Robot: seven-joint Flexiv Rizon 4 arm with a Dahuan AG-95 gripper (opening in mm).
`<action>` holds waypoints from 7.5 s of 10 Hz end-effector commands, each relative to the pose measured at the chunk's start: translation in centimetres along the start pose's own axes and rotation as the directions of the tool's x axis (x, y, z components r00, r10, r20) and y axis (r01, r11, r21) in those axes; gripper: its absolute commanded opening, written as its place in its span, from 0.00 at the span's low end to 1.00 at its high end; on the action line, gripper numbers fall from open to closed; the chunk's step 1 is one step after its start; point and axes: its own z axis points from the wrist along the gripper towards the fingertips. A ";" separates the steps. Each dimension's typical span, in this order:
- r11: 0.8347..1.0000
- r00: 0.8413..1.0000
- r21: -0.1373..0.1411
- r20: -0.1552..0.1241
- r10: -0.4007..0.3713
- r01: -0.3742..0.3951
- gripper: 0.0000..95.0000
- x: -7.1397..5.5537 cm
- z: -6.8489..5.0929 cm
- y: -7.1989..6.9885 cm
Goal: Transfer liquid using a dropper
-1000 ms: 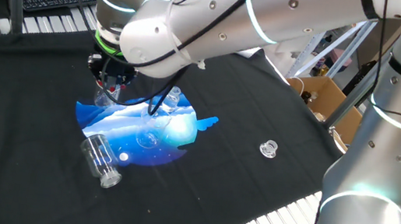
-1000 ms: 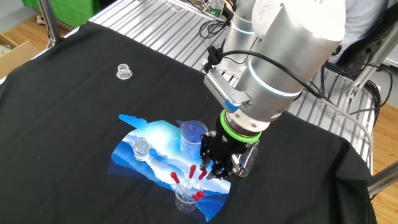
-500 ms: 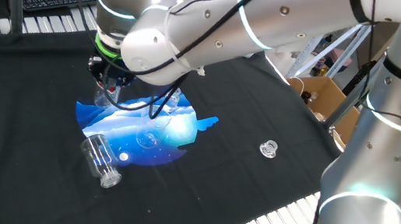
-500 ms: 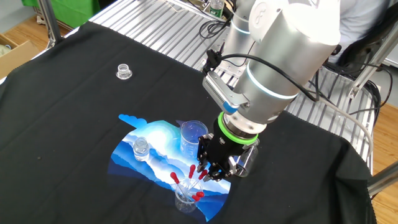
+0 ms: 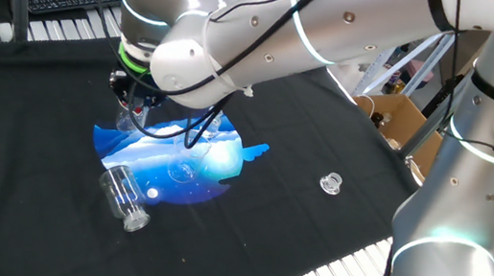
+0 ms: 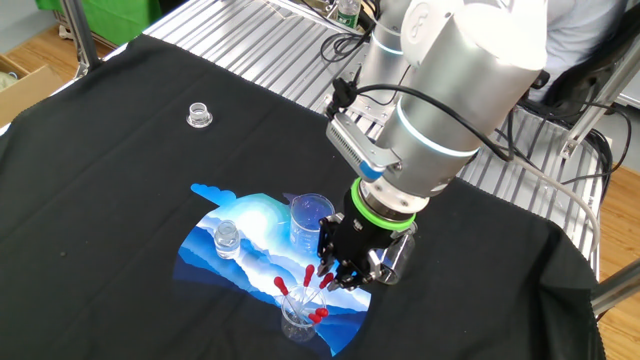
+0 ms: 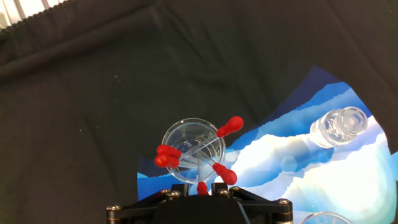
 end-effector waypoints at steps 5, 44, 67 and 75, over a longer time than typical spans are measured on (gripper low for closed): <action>1.000 1.000 -0.001 0.004 -0.010 0.010 0.00 0.2 0.1 -0.1; 0.970 0.882 -0.103 -0.403 -0.244 0.221 0.00 -8.2 -12.2 -7.2; 0.991 0.934 -0.018 -0.333 -0.130 0.132 0.00 -11.7 -10.7 -10.0; 0.979 0.911 -0.028 -0.362 -0.199 0.202 0.00 -11.5 -11.2 -12.6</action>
